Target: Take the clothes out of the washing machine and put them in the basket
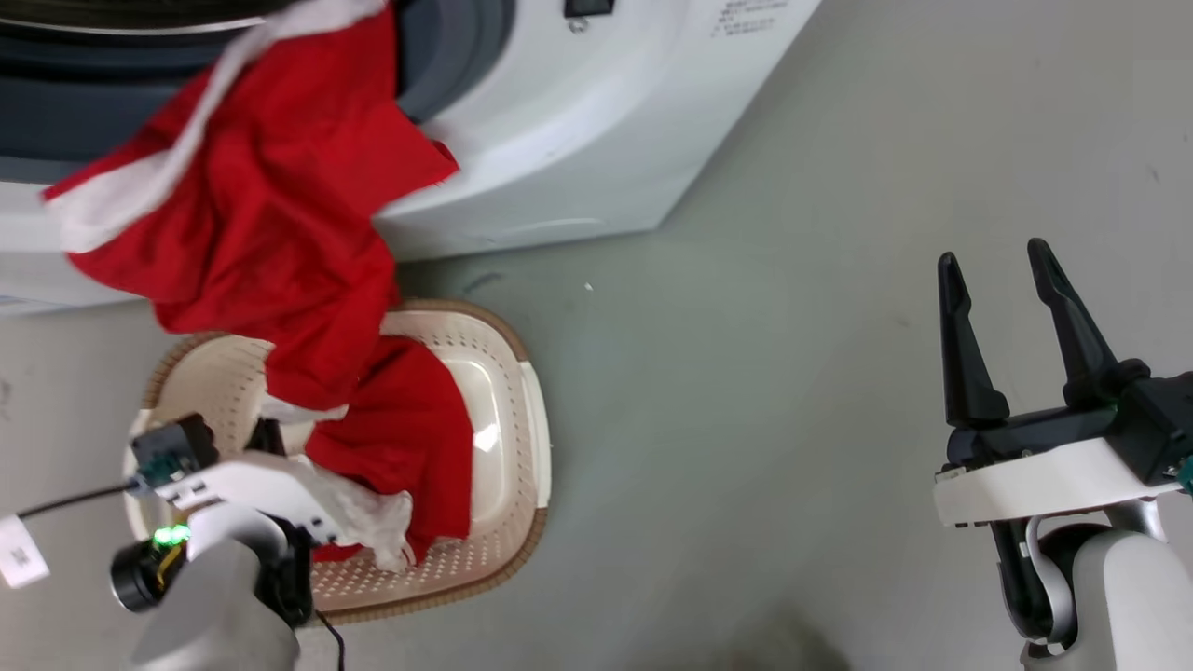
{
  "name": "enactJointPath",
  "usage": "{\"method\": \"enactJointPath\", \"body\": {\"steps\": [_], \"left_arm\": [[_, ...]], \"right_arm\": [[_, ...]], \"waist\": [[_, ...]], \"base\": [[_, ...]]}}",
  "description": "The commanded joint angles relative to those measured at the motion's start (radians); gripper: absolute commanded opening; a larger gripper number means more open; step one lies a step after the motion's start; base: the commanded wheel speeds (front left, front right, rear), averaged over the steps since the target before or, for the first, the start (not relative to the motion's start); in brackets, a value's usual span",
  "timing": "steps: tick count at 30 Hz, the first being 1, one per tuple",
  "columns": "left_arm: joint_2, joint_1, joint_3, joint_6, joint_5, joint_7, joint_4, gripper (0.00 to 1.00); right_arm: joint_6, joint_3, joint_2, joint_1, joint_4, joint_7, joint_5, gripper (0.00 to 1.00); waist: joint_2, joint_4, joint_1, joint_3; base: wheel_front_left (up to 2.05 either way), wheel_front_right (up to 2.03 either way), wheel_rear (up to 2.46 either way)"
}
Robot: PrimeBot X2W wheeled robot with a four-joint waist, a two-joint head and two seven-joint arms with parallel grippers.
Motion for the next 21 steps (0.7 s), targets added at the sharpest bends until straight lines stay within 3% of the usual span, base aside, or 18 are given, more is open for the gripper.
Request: {"method": "enactJointPath", "body": {"steps": [1, 4, 5, 6, 7, 14, 21], "left_arm": [[0.01, -0.025, 0.008, -0.003, -0.004, -0.005, 0.018, 0.0], [0.021, -0.082, 0.023, -0.009, -0.008, -0.006, 0.074, 0.0], [0.024, -0.096, 0.028, -0.01, -0.007, -0.007, 0.087, 0.05], [0.024, -0.107, 0.033, -0.013, -0.007, -0.006, 0.098, 0.44], [0.026, -0.116, 0.039, -0.016, -0.008, -0.006, 0.106, 1.0], [0.032, -0.075, 0.083, -0.031, 0.016, -0.005, 0.092, 1.0], [0.008, 0.046, 0.157, -0.061, 0.06, -0.005, -0.03, 1.0]], "right_arm": [[-0.001, 0.002, 0.0, -0.019, 0.004, -0.006, 0.005, 1.0], [-0.001, 0.007, 0.0, -0.031, 0.013, -0.021, 0.013, 1.0], [-0.001, 0.007, 0.0, -0.033, 0.017, -0.023, 0.015, 1.0], [-0.001, 0.006, 0.0, -0.034, 0.021, -0.027, 0.016, 1.0], [-0.001, 0.005, 0.0, -0.037, 0.025, -0.029, 0.017, 1.0], [-0.001, 0.004, 0.0, -0.035, 0.065, -0.047, 0.022, 1.0], [-0.001, 0.008, 0.0, -0.005, 0.088, -0.044, 0.007, 1.0]], "waist": [[-0.0001, -0.031, -0.0002, 0.041], [-0.0001, -0.043, -0.0002, 0.063], [-0.0001, -0.046, -0.0002, 0.066], [-0.0001, -0.048, -0.0002, 0.068], [-0.0001, -0.05, -0.0002, 0.069], [-0.0001, -0.049, -0.0002, 0.014], [-0.0001, -0.019, -0.0002, -0.105]], "base": [[0.0, 0.0, 0.0], [0.0, 0.0, 0.0], [0.0, 0.0, 0.0], [0.0, 0.0, 0.0], [0.0, 0.0, 0.0], [0.0, 0.0, 0.0], [0.0, 0.0, 0.0]]}}
